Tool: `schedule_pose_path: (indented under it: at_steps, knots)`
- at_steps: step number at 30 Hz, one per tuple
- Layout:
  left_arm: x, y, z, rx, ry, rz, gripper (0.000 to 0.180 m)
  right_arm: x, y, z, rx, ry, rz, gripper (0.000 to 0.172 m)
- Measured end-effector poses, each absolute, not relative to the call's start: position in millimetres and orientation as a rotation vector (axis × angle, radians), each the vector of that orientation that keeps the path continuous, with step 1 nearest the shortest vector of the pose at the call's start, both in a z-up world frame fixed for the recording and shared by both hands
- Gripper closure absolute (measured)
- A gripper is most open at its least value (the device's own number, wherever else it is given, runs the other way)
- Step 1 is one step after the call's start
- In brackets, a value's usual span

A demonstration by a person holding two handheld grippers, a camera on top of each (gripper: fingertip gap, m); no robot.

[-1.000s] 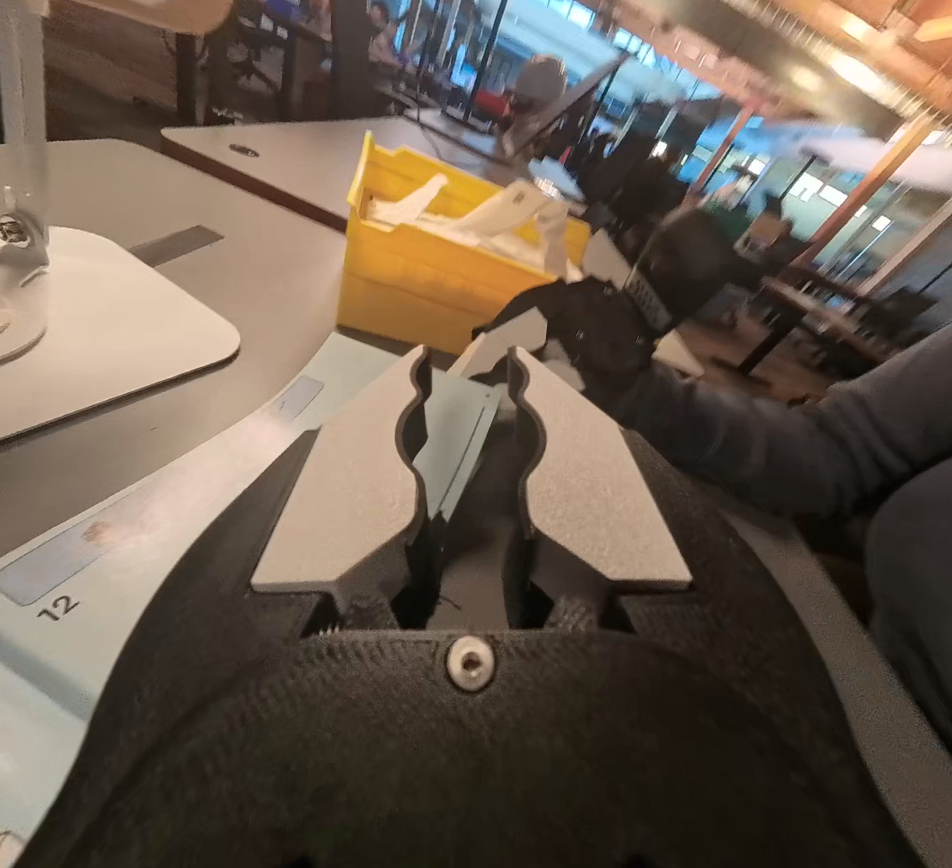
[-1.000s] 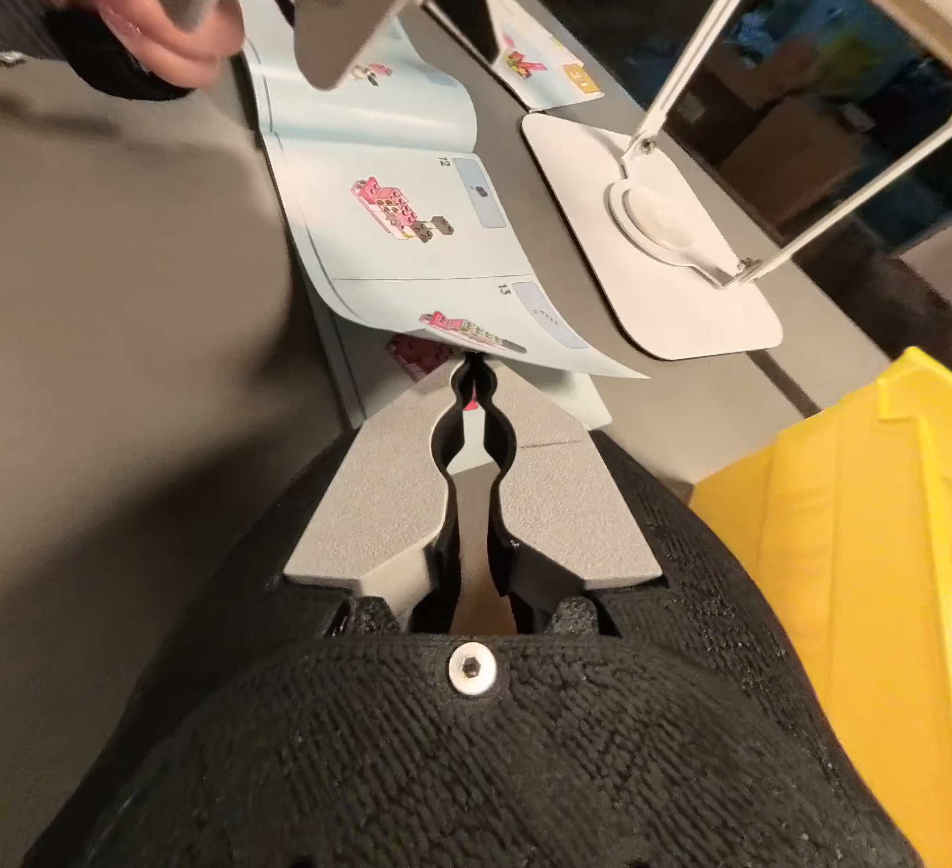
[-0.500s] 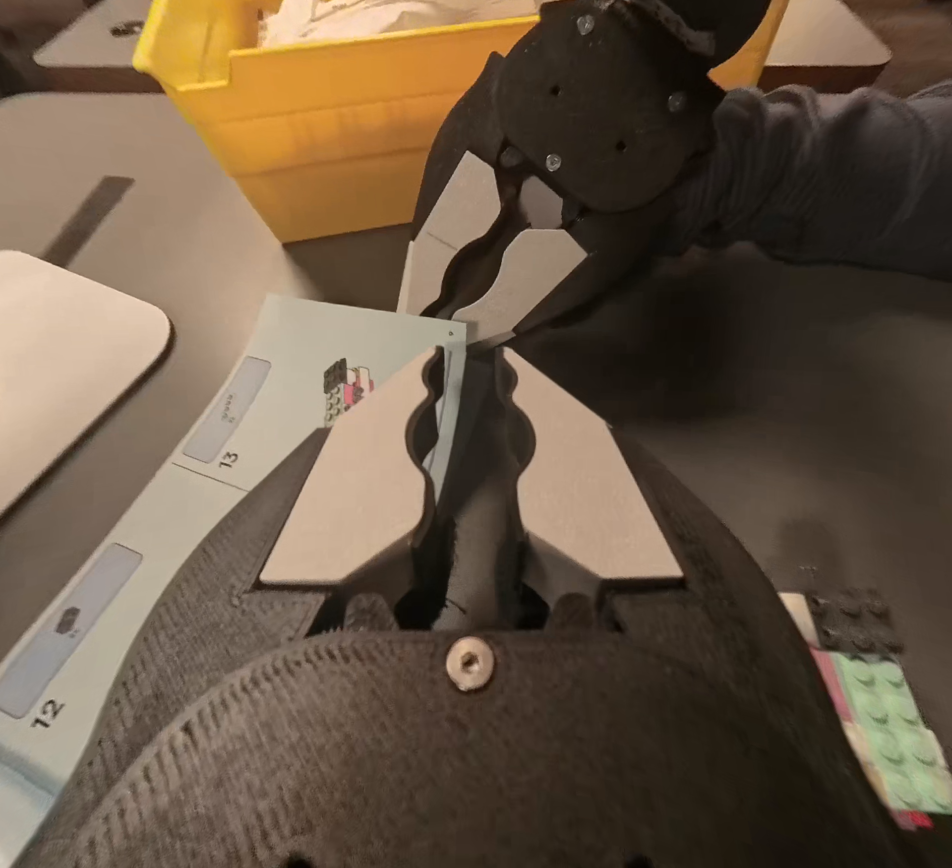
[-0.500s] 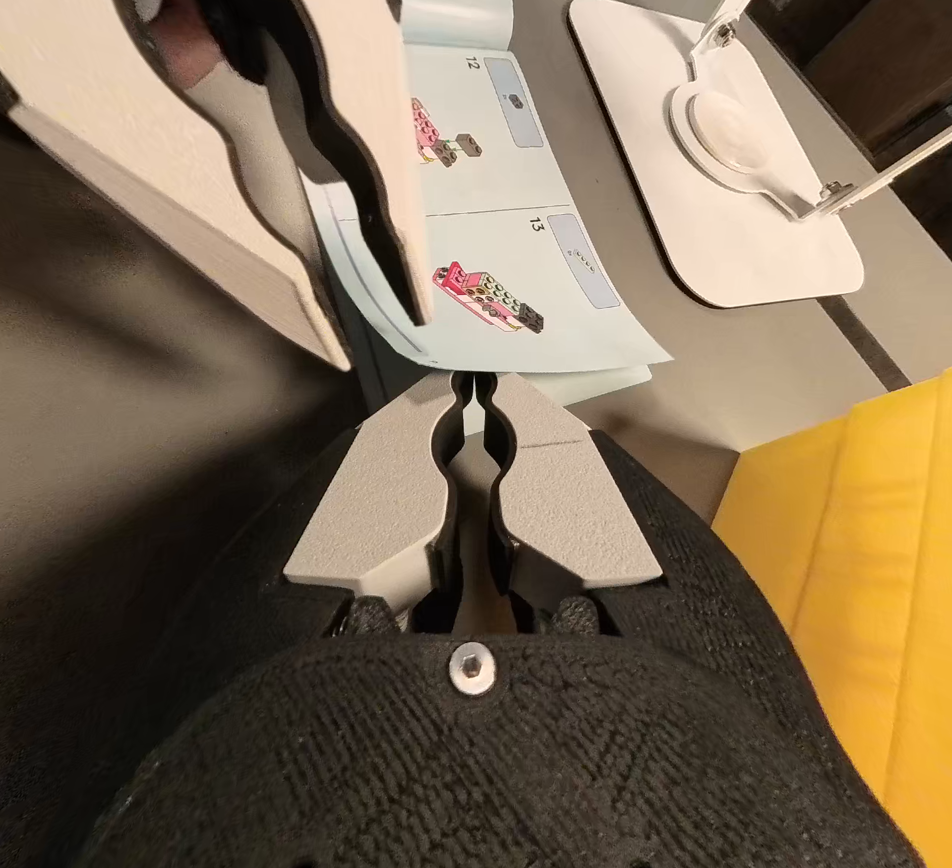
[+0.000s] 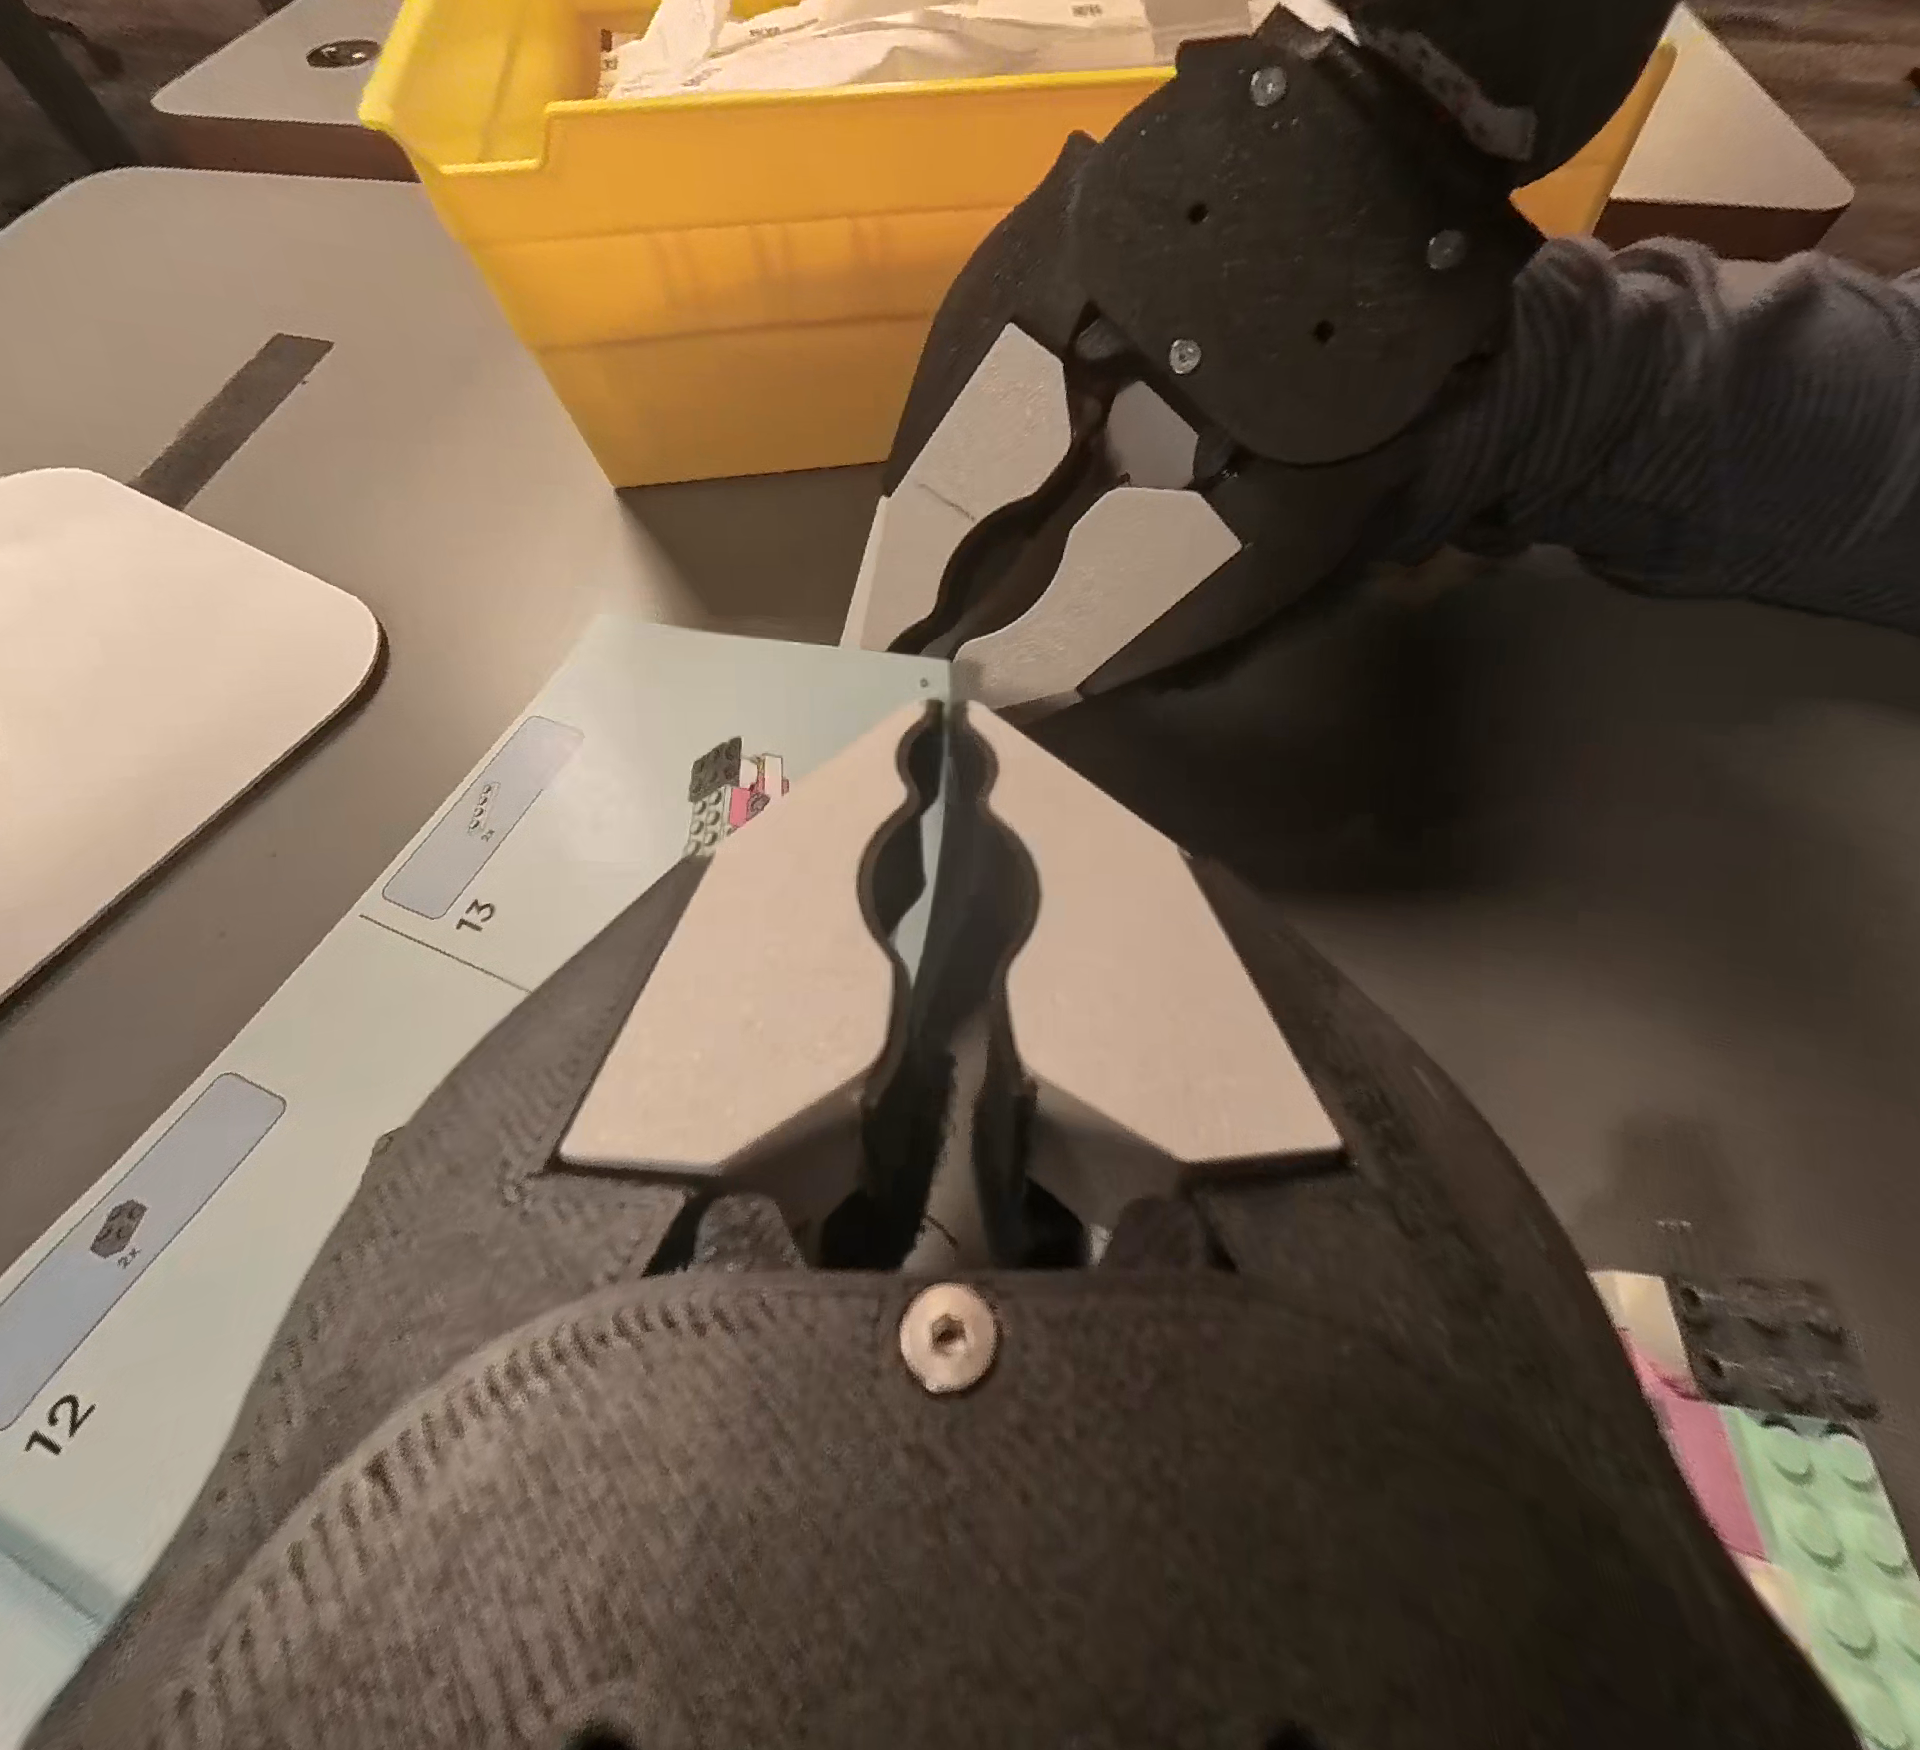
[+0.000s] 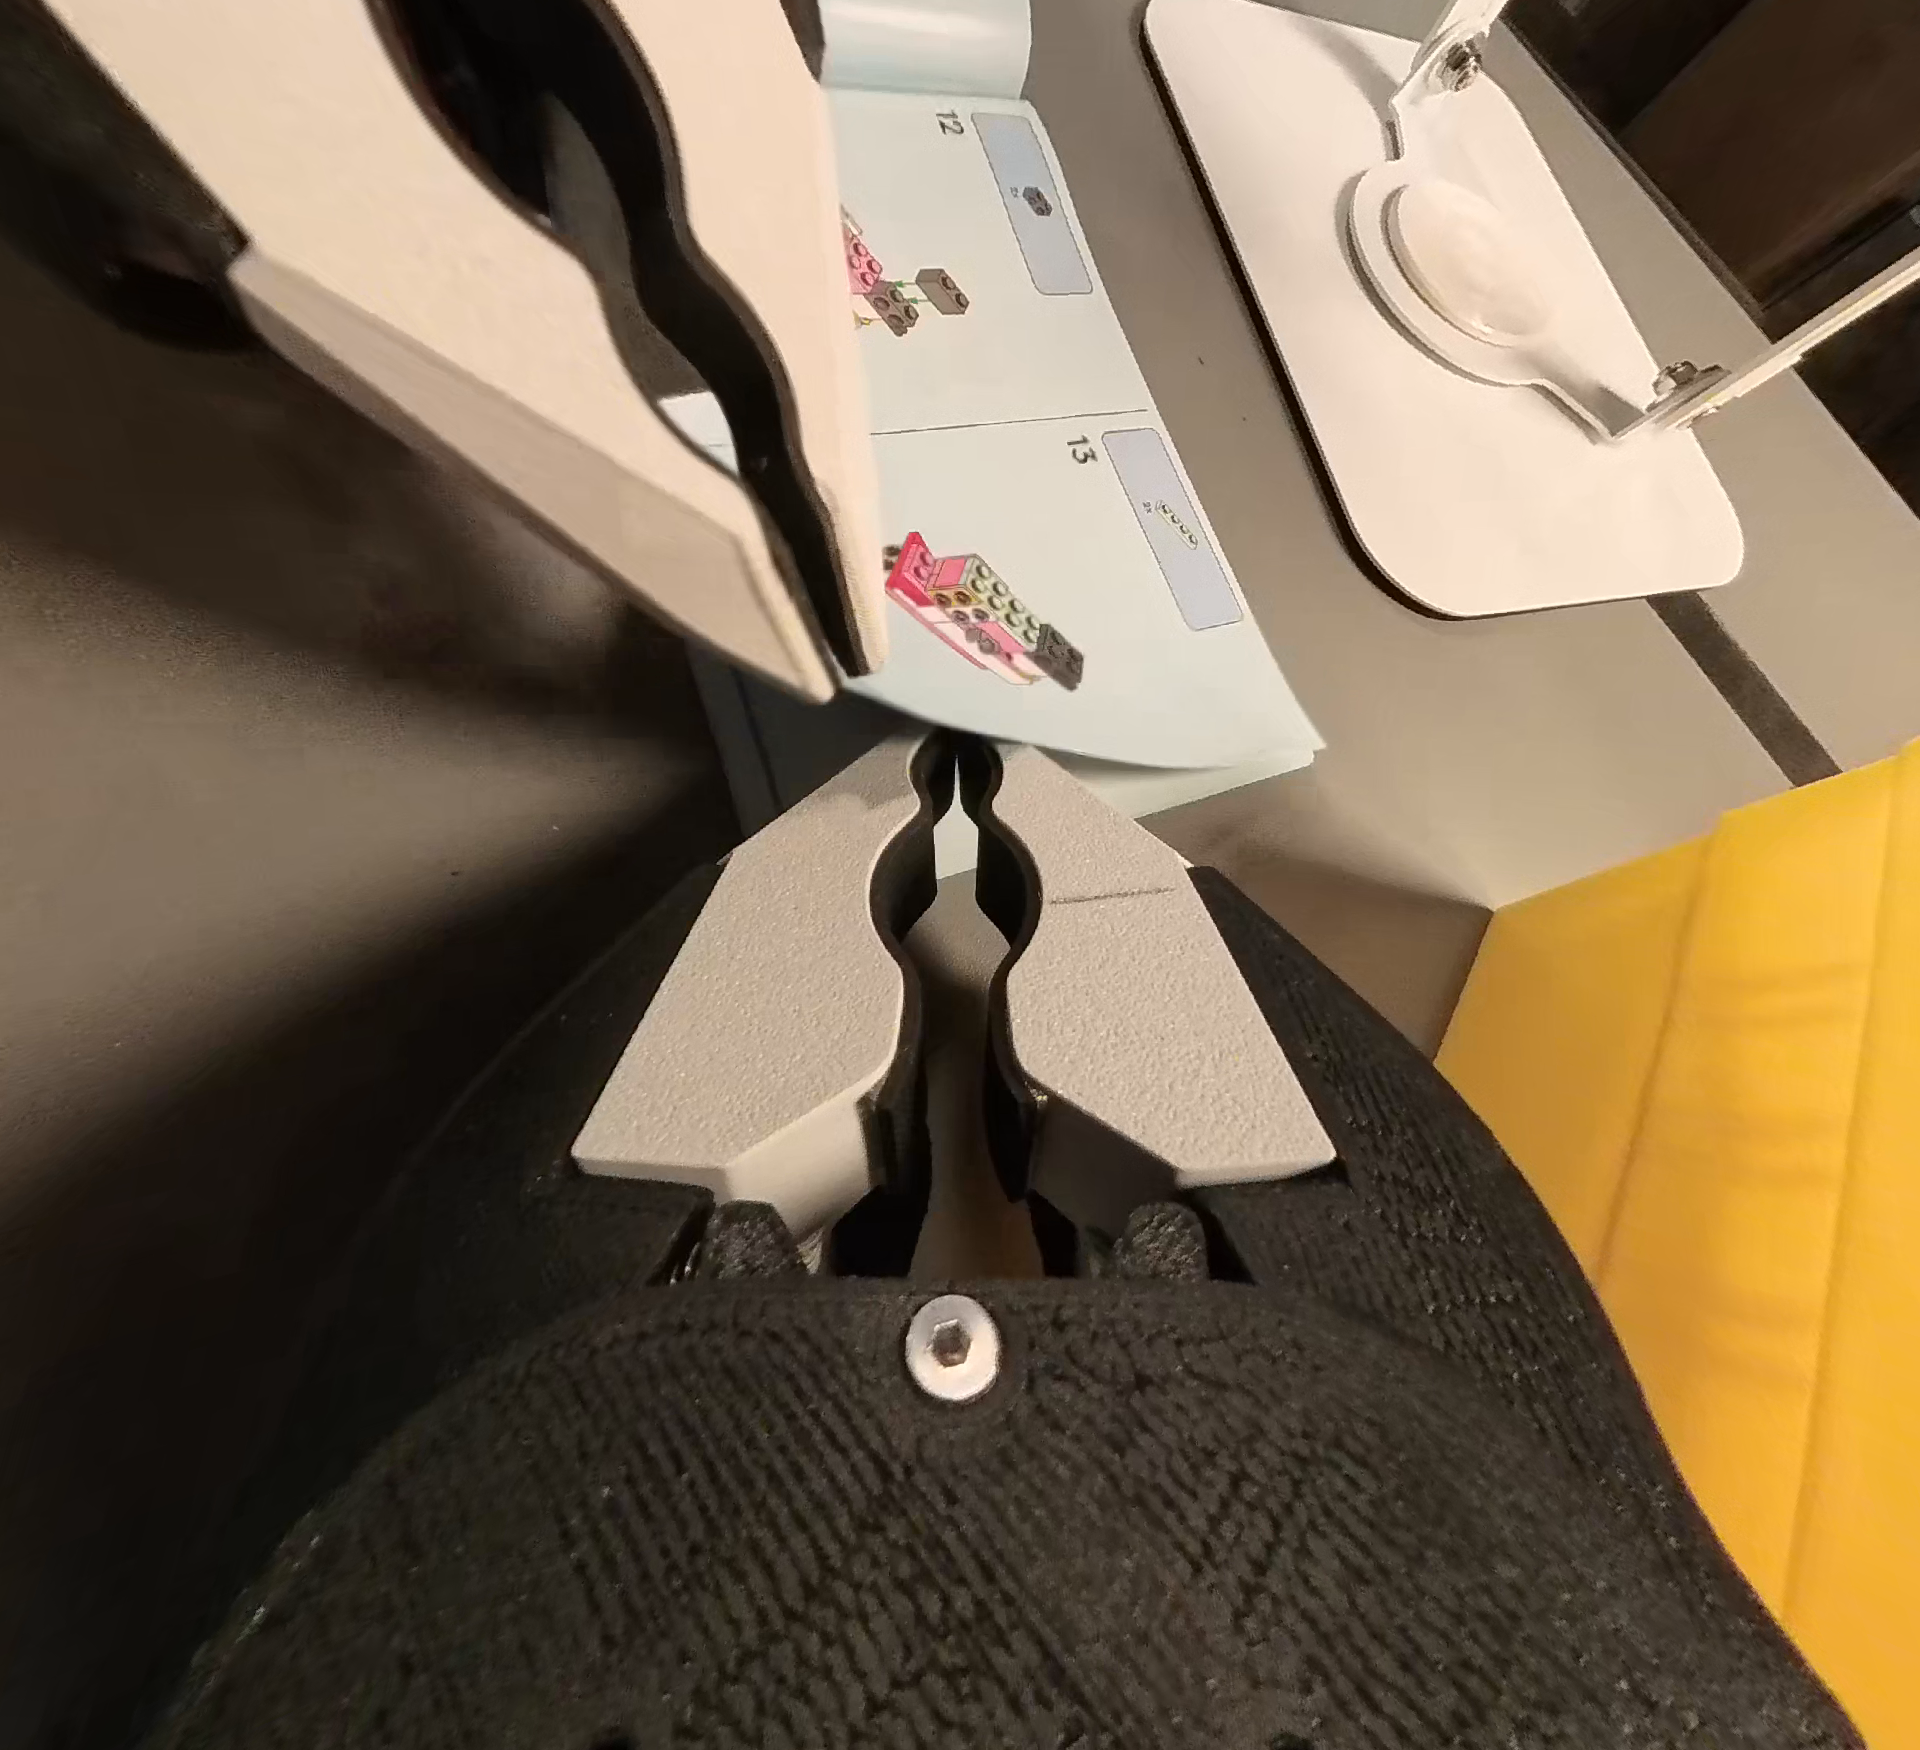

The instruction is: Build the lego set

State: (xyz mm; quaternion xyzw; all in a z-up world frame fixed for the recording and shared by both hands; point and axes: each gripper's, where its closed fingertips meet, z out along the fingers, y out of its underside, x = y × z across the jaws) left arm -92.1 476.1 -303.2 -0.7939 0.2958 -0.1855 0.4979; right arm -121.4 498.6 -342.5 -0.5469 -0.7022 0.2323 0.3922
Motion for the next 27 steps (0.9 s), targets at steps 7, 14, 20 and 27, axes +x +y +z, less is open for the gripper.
schedule_pose_path:
  at_steps: [7,14,20,27]
  knots:
    - [-127.5,489.3,-293.1,-1.918,0.459,-0.433,0.180,-125.2,505.3,-329.3,-1.234,-1.706,0.477,0.156]
    - [-144.3,478.1,-269.3,-1.768,0.317,-0.683,0.180,-138.0,482.1,-305.1,-0.848,-1.645,0.366,0.118]
    - [-140.3,472.0,-264.5,-1.736,0.319,-0.812,0.180,-138.5,477.6,-303.3,-0.832,-1.644,0.395,0.116]
    - [-126.0,468.4,-266.3,-1.738,0.345,-0.935,0.180,-138.3,475.3,-306.7,-0.814,-1.667,0.379,0.124]
